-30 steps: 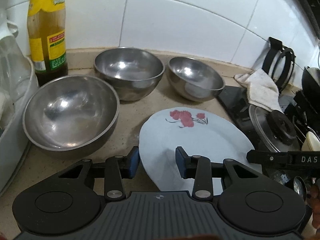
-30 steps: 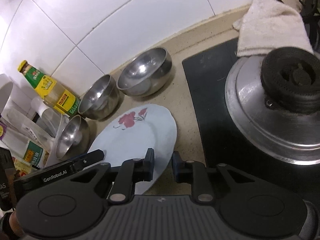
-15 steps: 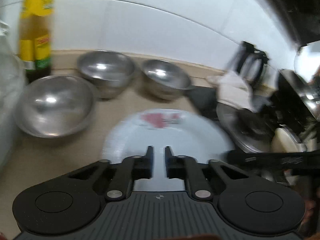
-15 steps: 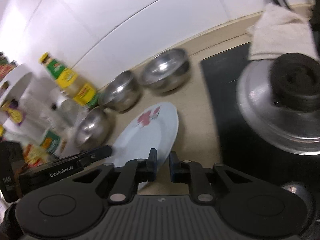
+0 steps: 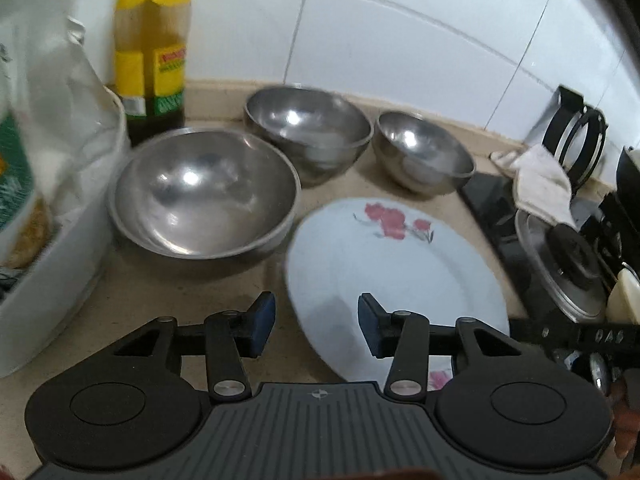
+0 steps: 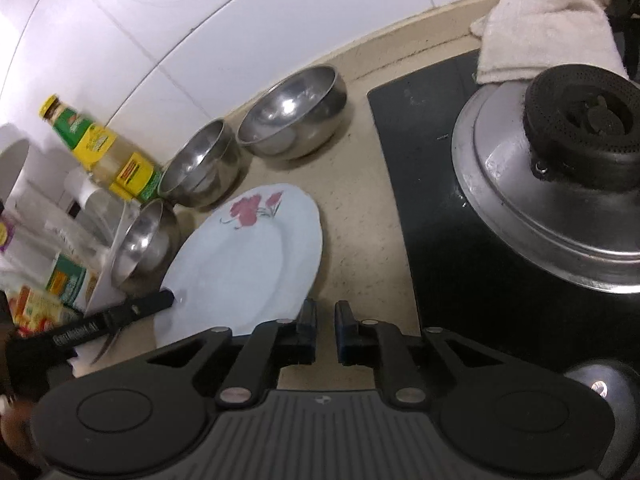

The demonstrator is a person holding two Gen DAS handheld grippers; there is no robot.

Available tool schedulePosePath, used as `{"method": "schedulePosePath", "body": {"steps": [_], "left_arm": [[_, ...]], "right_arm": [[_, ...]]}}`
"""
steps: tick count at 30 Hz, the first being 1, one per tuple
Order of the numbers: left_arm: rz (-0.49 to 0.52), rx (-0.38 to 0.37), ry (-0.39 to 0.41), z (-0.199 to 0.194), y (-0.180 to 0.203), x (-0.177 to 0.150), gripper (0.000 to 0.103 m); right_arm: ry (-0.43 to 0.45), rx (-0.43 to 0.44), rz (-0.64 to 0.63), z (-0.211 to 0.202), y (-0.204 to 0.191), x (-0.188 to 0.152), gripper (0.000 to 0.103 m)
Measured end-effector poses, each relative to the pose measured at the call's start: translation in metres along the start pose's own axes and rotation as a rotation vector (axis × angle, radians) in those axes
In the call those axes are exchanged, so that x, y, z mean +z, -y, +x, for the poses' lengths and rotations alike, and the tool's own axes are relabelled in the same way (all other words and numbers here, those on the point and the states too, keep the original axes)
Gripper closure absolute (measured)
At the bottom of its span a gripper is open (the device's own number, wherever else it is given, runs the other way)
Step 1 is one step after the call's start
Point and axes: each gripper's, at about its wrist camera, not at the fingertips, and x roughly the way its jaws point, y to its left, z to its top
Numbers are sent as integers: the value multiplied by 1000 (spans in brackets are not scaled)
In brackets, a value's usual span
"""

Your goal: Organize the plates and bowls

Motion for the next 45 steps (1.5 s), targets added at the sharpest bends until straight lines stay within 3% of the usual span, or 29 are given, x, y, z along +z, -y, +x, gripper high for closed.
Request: {"method": "schedulePosePath", "body": {"steps": [3, 7, 10, 12, 15, 19, 21, 28, 33, 45], "left_arm": [[-15, -17, 4, 13, 1, 3, 38], [-6, -23, 22, 24, 0, 14, 35], [48, -14, 34, 31, 6, 16, 34], [77, -6, 37, 32, 11, 16, 36], [142, 31, 45, 33, 21, 13, 39], [82, -2, 43, 26, 13, 13, 52], [52, -15, 37, 26, 13, 13, 53], [62, -12, 74, 4, 20, 8, 53], [51, -13, 111, -32, 20, -2, 53], [-38, 86, 99, -101, 0, -72, 53]], "right_arm": [[16, 12, 4, 5, 3, 8, 88], [22, 36, 35, 8, 6, 17, 75], [20, 41, -1, 15, 0, 20, 70], [2, 66, -49, 23, -9, 18, 71], [31, -28, -106, 27, -21, 20, 80], [6, -18, -100, 19, -17, 18, 82], [-2, -13, -95, 13, -14, 14, 82], [18, 13, -91, -10, -22, 0, 82], [21, 48, -117, -34, -36, -11, 82], [-109, 140, -213, -47, -70, -65, 82]]}}
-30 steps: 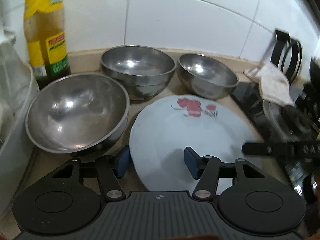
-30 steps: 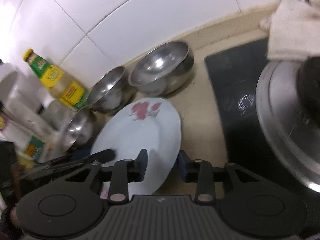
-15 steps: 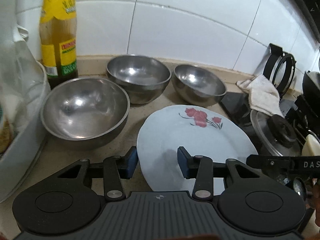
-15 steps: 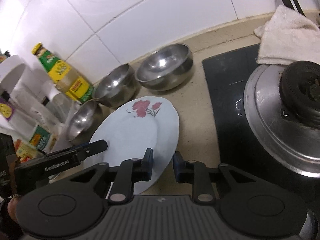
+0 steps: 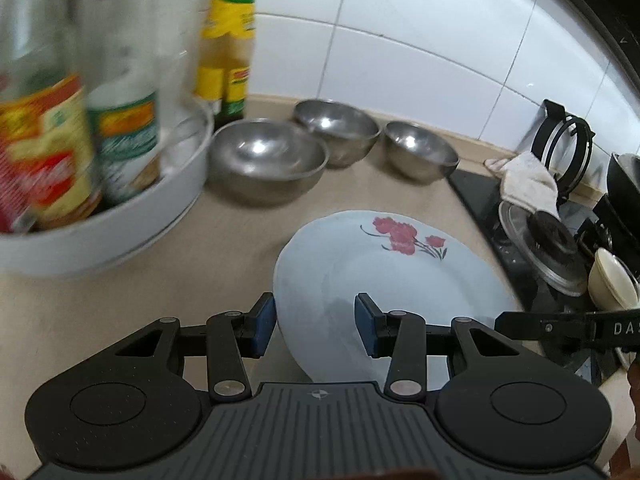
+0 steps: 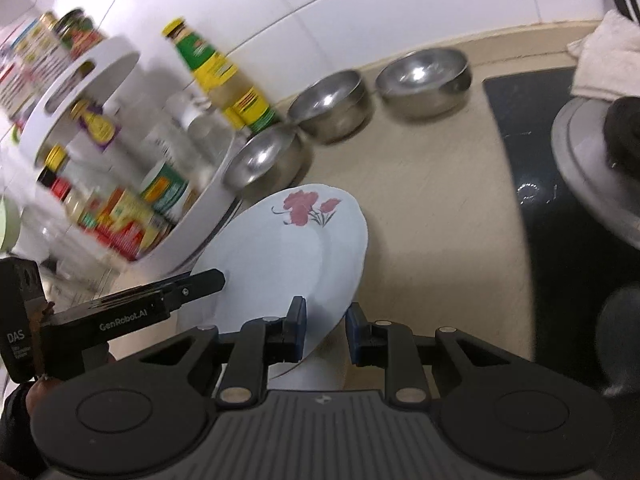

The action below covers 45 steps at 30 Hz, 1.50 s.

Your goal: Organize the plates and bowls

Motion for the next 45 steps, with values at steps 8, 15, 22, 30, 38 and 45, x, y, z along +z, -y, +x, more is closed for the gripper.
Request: {"method": "schedulePosePath", "body": {"steps": [8, 15, 22, 30, 38, 45], "left_arm": [[-17, 36, -7, -21, -8, -33, 56], [-36, 35, 74, -41, -18, -26, 56], [-132, -13, 102, -31, -32, 10, 42], [-131, 11, 70, 13, -23, 58, 34], [-349, 45, 4, 64, -50, 78, 33], [-445, 99, 13, 93, -65, 85, 39]], "right_arm": [[-77, -19, -130, 2, -23, -23, 82], [-36, -78, -188, -19, -20, -15, 82], [63, -80, -198, -19, -33, 23, 81], [58, -69, -158, 20, -31, 91, 77], [-23, -14, -124, 104, -37, 145, 72], [-66, -34, -125, 165, -40, 166, 72]]}}
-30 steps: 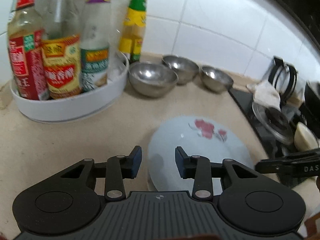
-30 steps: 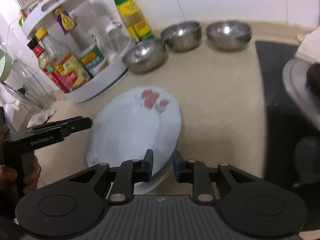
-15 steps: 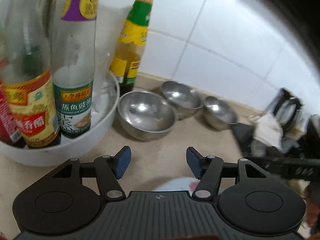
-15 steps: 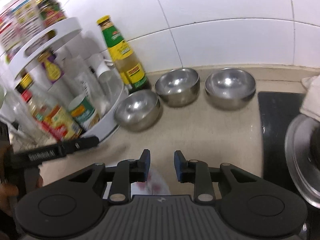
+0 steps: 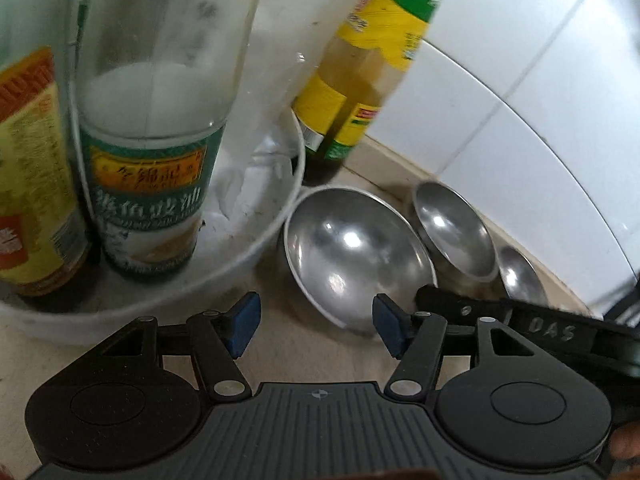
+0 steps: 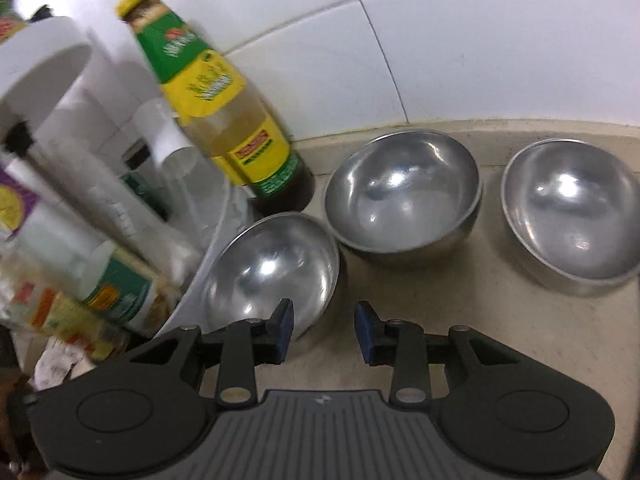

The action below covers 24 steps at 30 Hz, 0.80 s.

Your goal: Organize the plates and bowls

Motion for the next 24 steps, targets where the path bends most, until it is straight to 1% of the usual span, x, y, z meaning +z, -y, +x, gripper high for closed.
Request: {"method": "schedulePosePath", "body": {"steps": [1, 2, 4, 5, 7, 10, 13, 18, 20, 22, 24], "left_arm": [[-13, -9, -12, 5, -1, 2, 42], [-16, -8, -23, 11, -1, 3, 44], [5, 11, -47, 22, 2, 3, 52], [23, 19, -51, 24, 4, 2, 53], [66, 39, -51, 25, 7, -1, 67], [112, 14, -71, 20, 10, -7, 71], [186, -19, -85, 11, 21, -17, 71], [300, -86, -135, -2, 47, -38, 71], [325, -103, -148, -2, 55, -41, 68], [344, -103, -149, -2, 61, -41, 55], [374, -90, -118, -6, 64, -41, 53]], "right_arm": [[-9, -8, 4, 6, 1, 2, 73], [-20, -7, 6, 11, 2, 3, 82], [-24, 0, 12, 15, 2, 3, 86], [-26, 2, 13, 15, 3, 3, 87], [-41, 0, 22, 9, 7, -1, 89], [-58, -1, 40, -7, 17, -12, 90], [-71, -5, 72, -31, 27, -27, 90], [-88, -47, 134, -67, 44, -45, 90], [-96, -69, 153, -75, 49, -50, 88], [-88, -77, 189, -83, 56, -53, 85], [-60, -101, 190, -91, 59, -53, 85]]}}
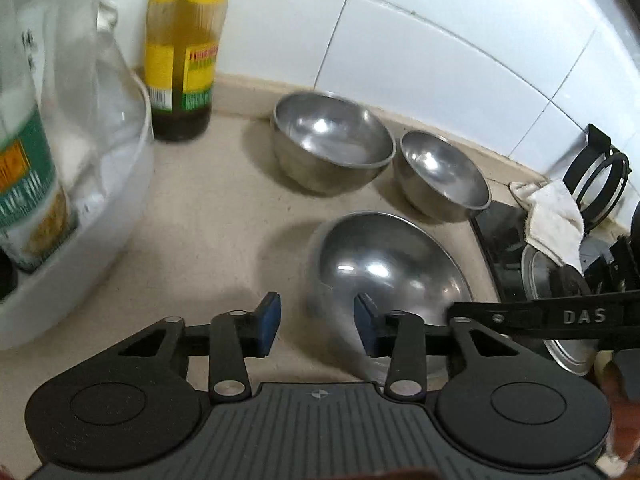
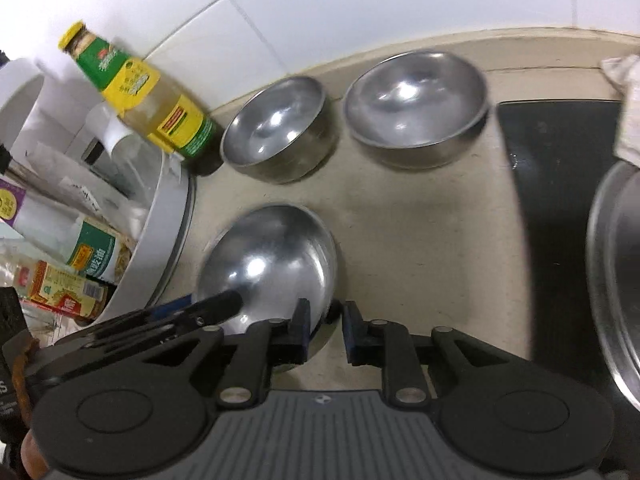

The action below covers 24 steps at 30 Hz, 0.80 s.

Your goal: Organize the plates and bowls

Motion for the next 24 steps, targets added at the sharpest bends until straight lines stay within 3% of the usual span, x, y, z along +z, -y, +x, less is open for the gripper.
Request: {"method": "schedulePosePath", "body": {"steps": [7, 12, 18, 24], "left_arm": [[-5, 25, 49, -13, -9, 16, 48], [17, -14, 68, -13, 5, 38, 48], [34, -131, 6, 7, 41, 73, 47], [83, -131, -26, 43, 80, 95, 37]], "right_arm": [[91, -51, -5, -29, 11, 8, 83], [129, -113, 35, -32, 31, 28, 81], [179, -168, 66, -30, 51, 63, 77], [162, -213, 38, -17, 68, 97, 76]]}}
